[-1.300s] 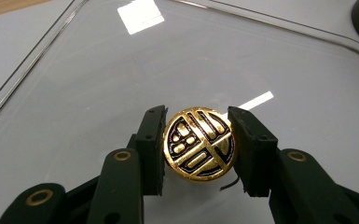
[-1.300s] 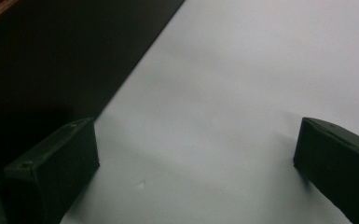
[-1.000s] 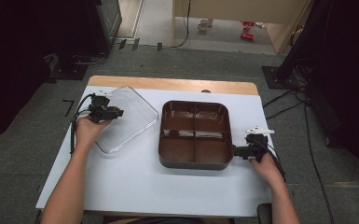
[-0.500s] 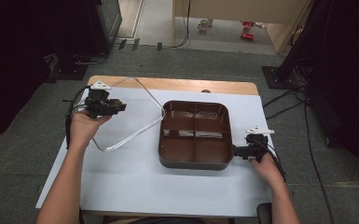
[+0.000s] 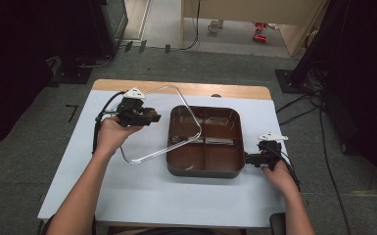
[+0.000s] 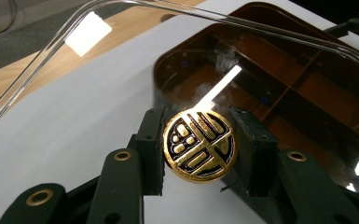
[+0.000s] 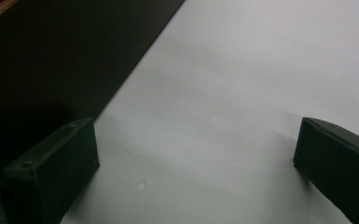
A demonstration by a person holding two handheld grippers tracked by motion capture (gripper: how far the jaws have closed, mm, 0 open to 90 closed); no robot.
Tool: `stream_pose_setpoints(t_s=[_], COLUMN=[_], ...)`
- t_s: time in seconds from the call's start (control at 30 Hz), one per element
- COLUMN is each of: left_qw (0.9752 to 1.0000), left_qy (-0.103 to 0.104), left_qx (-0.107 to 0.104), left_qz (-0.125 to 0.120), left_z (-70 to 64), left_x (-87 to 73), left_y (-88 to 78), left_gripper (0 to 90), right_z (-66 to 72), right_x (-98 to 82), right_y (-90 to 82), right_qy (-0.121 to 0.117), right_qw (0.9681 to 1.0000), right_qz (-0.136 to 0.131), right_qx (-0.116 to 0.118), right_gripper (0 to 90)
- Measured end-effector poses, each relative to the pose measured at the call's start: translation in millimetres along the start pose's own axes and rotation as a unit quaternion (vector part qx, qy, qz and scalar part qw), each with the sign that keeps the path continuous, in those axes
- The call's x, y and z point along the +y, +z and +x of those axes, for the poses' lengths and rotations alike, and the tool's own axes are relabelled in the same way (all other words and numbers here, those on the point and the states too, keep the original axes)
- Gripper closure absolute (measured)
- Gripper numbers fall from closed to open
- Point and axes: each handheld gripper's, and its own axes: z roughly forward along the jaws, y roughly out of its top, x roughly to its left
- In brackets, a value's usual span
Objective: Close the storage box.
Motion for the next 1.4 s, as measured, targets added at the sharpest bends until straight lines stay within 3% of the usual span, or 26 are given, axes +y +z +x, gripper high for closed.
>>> stream_pose_setpoints(t_s=[0.1, 0.37, 0.5, 0.9, 1.2, 1.4], left_qw=[0.9998, 0.9985, 0.9969, 0.9919, 0.9828, 0.9786], left_qy=[0.021, 0.050, 0.071, 0.104, 0.155, 0.163], left_qx=[-0.001, -0.023, -0.033, -0.072, -0.095, -0.113], left_qz=[0.003, 0.006, 0.008, 0.008, 0.033, 0.054], left_z=[-9.8, -31.5, -43.1, -70.2, -83.6, -82.0], left_x=[4.6, 16.7, 20.6, 31.7, 42.1, 43.5], left_y=[8.6, 30.5, 40.2, 72.4, 95.7, 110.3], left_gripper=[59.8, 59.8, 59.7, 59.7, 59.8, 59.7], right_z=[0.0, 0.0, 0.0, 0.0, -0.1, 0.0], right_x=[0.0, 0.0, -0.1, -0.1, -0.1, 0.0], right_y=[0.0, 0.0, 0.1, 0.0, 0.0, 0.0], right_qy=[0.000, 0.000, 0.000, 0.000, -0.001, 0.000], right_qw=[1.0000, 1.0000, 1.0000, 1.0000, 1.0000, 1.0000], right_qz=[0.000, -0.001, -0.001, -0.001, -0.001, 0.000], right_qx=[0.000, 0.000, 0.000, 0.000, 0.000, 0.000], right_gripper=[0.0, 0.0, 0.0, 0.0, 0.0, 0.0])
